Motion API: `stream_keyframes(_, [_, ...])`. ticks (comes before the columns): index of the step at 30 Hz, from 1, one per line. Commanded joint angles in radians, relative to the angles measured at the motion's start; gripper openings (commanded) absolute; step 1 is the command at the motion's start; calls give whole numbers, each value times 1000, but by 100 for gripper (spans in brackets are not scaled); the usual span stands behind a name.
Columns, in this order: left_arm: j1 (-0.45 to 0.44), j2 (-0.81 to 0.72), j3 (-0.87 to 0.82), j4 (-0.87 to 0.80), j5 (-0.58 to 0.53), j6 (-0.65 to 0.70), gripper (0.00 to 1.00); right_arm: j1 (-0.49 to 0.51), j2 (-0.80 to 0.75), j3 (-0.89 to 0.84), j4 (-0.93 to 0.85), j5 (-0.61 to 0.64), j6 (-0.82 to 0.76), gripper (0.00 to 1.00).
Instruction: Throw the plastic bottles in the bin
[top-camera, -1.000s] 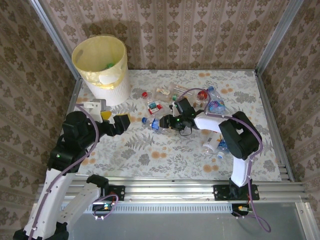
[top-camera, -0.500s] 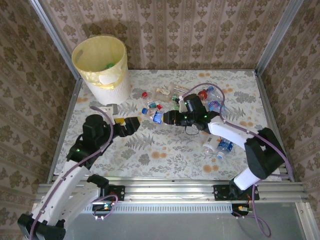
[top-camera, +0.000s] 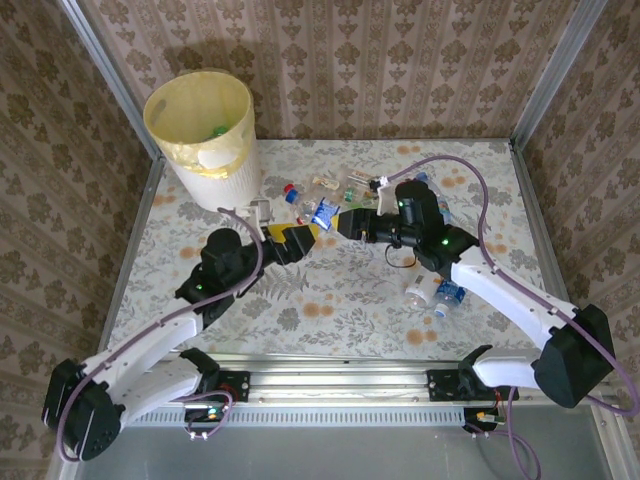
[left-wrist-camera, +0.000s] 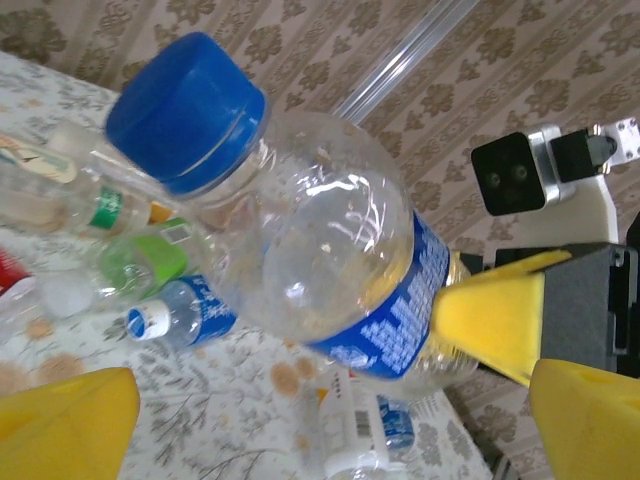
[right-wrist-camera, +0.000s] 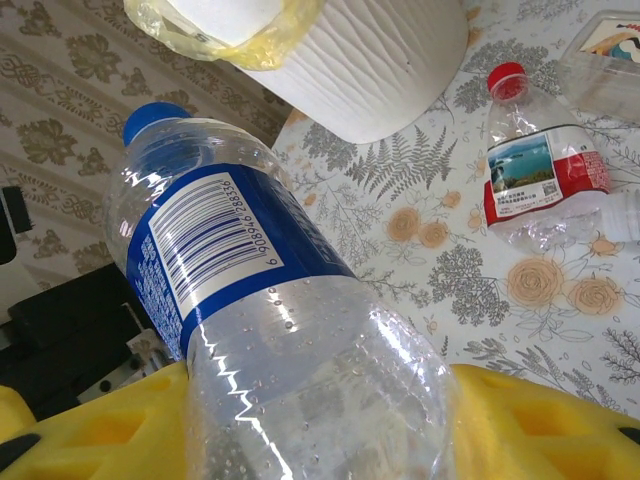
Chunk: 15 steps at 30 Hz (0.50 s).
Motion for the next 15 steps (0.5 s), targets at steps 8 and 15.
stream_keyframes(8, [-30, 139, 62, 205, -3, -34, 98, 7, -74, -66, 53, -66, 35, 45])
stream_keyframes(15, [-30, 193, 83, 243, 9, -39, 90, 9, -107, -104, 87, -102, 61, 45])
